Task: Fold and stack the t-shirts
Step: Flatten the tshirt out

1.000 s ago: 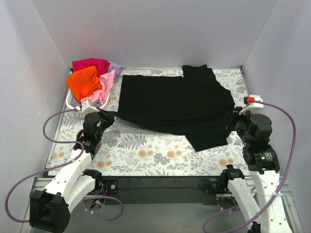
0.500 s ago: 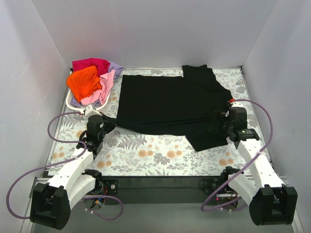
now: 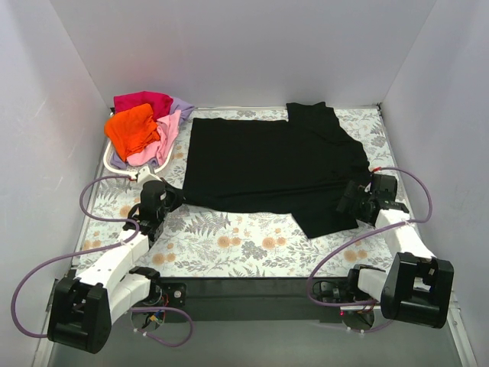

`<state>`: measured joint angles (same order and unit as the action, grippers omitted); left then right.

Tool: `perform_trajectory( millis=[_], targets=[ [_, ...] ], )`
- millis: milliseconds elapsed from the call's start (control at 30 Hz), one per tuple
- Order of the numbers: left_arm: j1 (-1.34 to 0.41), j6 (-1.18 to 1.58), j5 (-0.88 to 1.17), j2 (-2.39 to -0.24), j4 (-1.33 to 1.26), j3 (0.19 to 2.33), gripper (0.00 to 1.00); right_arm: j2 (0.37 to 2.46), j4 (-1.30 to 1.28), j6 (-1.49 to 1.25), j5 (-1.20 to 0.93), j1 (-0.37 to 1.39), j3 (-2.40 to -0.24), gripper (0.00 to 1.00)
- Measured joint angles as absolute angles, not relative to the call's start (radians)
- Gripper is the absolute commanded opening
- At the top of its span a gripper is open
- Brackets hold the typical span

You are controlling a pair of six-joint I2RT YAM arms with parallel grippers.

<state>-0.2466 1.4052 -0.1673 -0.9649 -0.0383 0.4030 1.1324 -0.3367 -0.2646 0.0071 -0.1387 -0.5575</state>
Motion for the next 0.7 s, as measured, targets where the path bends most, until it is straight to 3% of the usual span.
perform_trajectory(
  millis=[200,500,700],
  targets=[
    [-0.258,1.402,-0.167,-0.974,-0.039,0.403,0.00,1.127,-0.327,-0.264,-0.011,-0.155,-0.541,0.93],
    [-0.260,1.402,-0.167,-0.974,-0.039,0.403,0.00,1.146,-0.250,-0.274,-0.061,-0.157,-0.495,0.78],
    [-0.260,1.402,-0.167,-0.974,-0.039,0.403,0.00,1.143,-0.234,-0.283,-0.081,-0.157,-0.484,0.60]
  ],
)
